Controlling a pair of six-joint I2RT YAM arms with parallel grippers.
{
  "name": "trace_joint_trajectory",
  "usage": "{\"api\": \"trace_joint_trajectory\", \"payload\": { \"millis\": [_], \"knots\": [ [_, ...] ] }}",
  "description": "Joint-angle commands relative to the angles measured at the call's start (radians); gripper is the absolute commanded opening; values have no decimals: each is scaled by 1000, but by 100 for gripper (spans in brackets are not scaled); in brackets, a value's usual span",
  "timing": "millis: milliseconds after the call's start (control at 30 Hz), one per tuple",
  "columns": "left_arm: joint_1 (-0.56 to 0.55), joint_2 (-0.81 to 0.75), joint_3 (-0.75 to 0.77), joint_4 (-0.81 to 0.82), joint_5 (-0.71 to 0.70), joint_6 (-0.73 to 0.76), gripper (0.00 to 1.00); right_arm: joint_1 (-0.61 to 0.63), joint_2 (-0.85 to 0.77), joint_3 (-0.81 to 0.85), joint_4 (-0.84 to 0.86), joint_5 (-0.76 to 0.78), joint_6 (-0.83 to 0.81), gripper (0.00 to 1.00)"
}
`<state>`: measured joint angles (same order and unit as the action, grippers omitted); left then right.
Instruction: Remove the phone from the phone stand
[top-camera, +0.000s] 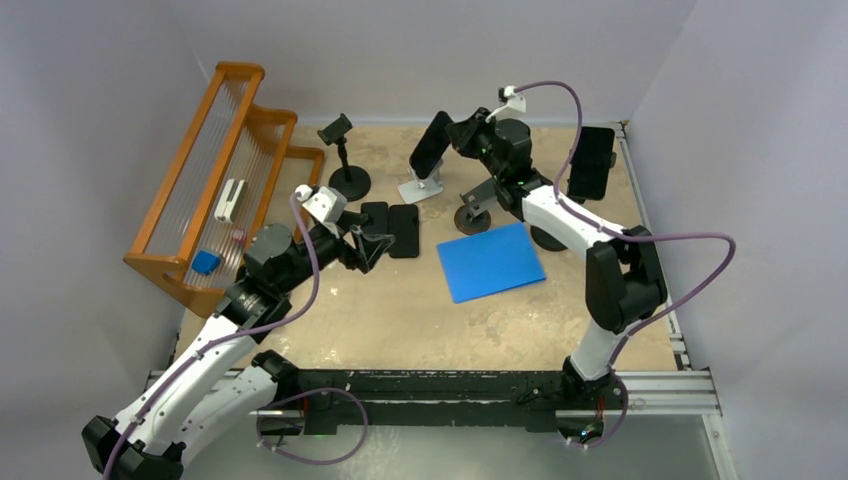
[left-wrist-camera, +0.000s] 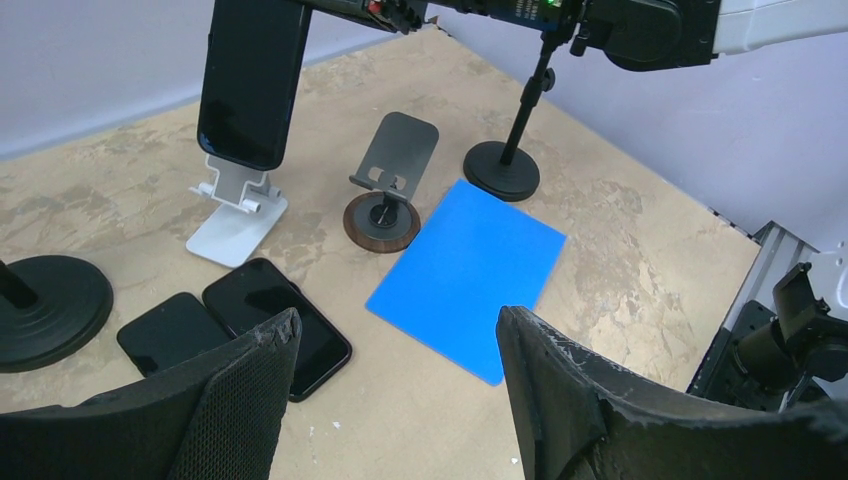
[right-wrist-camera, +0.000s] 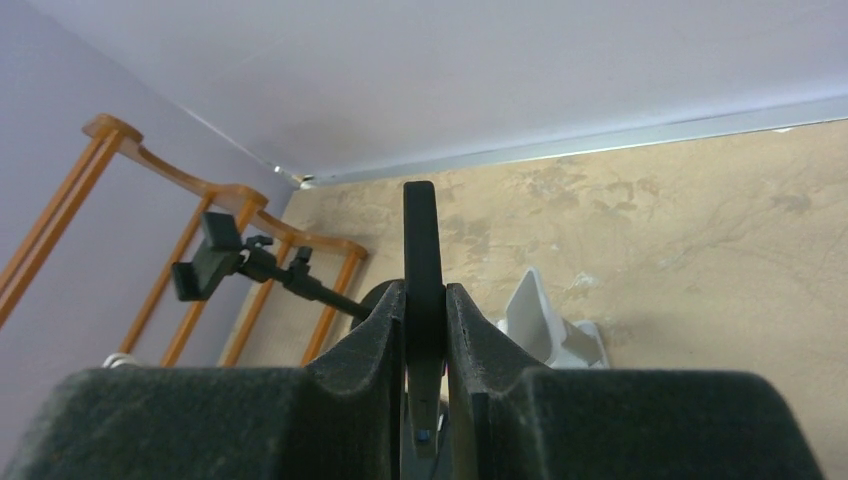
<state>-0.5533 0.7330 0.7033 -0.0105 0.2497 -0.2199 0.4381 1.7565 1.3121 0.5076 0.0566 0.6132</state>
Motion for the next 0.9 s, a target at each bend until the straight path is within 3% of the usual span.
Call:
{"api": "trace_joint_trajectory", "payload": {
  "millis": [0,633,867],
  "knots": [
    [-7,-20,43,33,-13,13,70,1,-119,-13,123,-66,82,0],
    [-9,-130,6,68,-120,-3,70,40,-423,-214,66,-318,142,0],
    [-10,-138,-19,124,-18,4,72,44,-581,-389,70,-438,151,0]
  ]
}}
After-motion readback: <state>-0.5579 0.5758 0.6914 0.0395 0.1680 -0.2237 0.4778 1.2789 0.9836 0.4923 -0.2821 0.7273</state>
